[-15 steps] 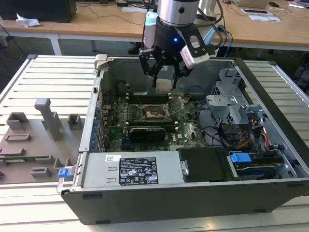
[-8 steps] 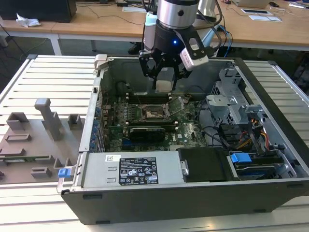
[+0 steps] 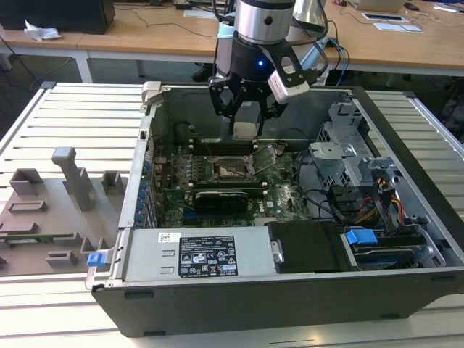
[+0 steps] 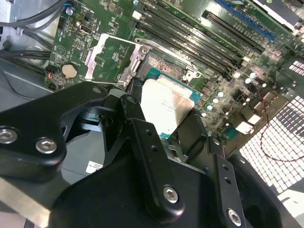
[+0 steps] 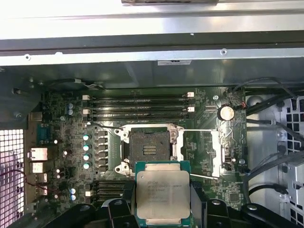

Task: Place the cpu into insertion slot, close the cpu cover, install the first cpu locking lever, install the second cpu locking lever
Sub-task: 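Place the cpu into insertion slot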

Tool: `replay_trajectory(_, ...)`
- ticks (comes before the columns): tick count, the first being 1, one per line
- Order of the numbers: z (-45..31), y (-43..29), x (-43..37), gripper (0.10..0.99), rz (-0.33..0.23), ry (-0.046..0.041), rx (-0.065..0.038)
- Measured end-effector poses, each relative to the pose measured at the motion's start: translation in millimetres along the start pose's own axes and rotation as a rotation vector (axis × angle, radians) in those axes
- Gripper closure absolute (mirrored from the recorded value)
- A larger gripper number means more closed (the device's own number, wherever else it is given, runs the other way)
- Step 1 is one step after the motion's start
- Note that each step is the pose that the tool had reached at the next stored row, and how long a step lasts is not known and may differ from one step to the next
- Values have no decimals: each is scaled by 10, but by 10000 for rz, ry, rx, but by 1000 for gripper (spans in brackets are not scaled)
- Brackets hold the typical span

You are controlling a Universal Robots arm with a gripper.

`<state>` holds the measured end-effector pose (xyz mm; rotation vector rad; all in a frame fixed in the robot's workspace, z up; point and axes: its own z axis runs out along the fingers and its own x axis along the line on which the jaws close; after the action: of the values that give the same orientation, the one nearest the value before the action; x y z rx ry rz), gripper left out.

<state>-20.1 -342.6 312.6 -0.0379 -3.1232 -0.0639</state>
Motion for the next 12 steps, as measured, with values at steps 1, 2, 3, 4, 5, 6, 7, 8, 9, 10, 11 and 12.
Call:
replay_trajectory(1, 21, 0, 0, 545, -1, 1, 0)
replay_trajectory(2, 47, 0, 0, 545, 0, 1, 0)
replay_trajectory(3, 61, -1, -1, 545, 0, 1, -1)
replay_trajectory(4, 73, -2, -1, 545, 0, 1, 0)
replay_trajectory(5, 83, -2, -1, 545, 0, 1, -1)
replay_trajectory(6, 92, -2, -1, 545, 0, 1, 0)
replay_trajectory(7, 105, -3, -1, 545, 0, 1, -1)
replay_trajectory(8, 120, -4, -2, 545, 0, 1, 1)
replay_trajectory(9, 138, -4, -2, 545, 0, 1, 1)
replay_trajectory(10, 154, -5, -2, 545, 0, 1, 1)
replay_trajectory(11, 168, -5, -2, 545, 0, 1, 0)
replay_trajectory(12, 178, -6, -3, 545, 0, 1, 0)
